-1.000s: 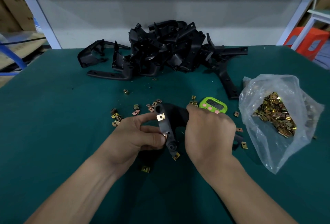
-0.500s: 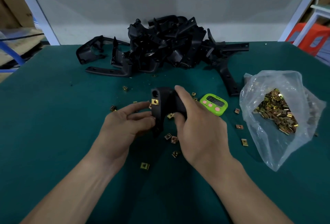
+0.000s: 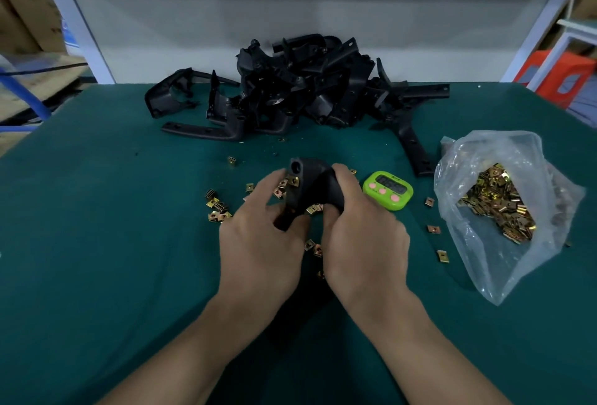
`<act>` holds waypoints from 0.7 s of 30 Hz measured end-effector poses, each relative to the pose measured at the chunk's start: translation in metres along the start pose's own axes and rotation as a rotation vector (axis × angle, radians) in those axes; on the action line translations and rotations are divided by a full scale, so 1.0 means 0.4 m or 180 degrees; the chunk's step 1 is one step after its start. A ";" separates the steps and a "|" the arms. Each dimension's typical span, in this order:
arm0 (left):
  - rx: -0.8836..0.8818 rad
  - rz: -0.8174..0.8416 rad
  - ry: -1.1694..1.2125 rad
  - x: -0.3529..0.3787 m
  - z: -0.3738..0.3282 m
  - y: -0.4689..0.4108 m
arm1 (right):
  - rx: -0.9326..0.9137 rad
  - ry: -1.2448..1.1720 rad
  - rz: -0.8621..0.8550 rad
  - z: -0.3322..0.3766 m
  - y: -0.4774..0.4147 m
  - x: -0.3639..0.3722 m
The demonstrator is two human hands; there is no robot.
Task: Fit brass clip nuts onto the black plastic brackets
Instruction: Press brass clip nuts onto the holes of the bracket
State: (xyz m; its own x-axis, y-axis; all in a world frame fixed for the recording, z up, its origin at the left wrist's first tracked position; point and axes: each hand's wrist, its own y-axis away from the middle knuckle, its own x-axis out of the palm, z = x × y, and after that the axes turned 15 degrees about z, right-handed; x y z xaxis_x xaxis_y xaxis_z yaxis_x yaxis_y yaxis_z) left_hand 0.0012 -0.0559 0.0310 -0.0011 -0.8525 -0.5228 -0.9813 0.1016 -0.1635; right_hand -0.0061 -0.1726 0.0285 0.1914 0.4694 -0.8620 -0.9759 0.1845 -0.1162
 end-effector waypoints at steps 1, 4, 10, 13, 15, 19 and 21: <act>-0.0131 0.0080 0.0126 0.001 0.005 -0.003 | 0.0001 -0.0030 -0.0019 -0.003 -0.002 0.002; -0.0372 0.0274 0.0251 0.009 0.020 -0.013 | 0.0008 -0.0174 -0.0066 -0.015 -0.008 0.006; 0.0105 0.0661 0.0153 -0.009 0.036 -0.022 | 0.0016 -0.0608 0.0203 -0.046 -0.023 -0.007; -0.0046 0.1136 0.1287 -0.038 0.040 -0.033 | -0.0035 -0.0831 0.0415 -0.059 -0.035 -0.016; -0.0240 0.1225 0.1835 -0.054 0.040 -0.040 | -0.0089 -0.0925 0.0508 -0.062 -0.038 -0.017; -0.0375 0.1245 0.1873 -0.059 0.039 -0.047 | -0.0106 -0.0994 0.0482 -0.067 -0.041 -0.013; -0.0658 0.1096 0.1980 -0.049 0.040 -0.044 | -0.0123 -0.0839 0.0369 -0.061 -0.041 -0.007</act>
State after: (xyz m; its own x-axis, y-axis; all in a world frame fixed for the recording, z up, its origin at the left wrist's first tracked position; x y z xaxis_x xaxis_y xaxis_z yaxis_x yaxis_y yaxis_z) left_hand 0.0214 -0.0328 0.0306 -0.3642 -0.9291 0.0649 -0.9218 0.3695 0.1171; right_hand 0.0066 -0.1981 0.0209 0.0938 0.6946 -0.7132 -0.9952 0.0857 -0.0475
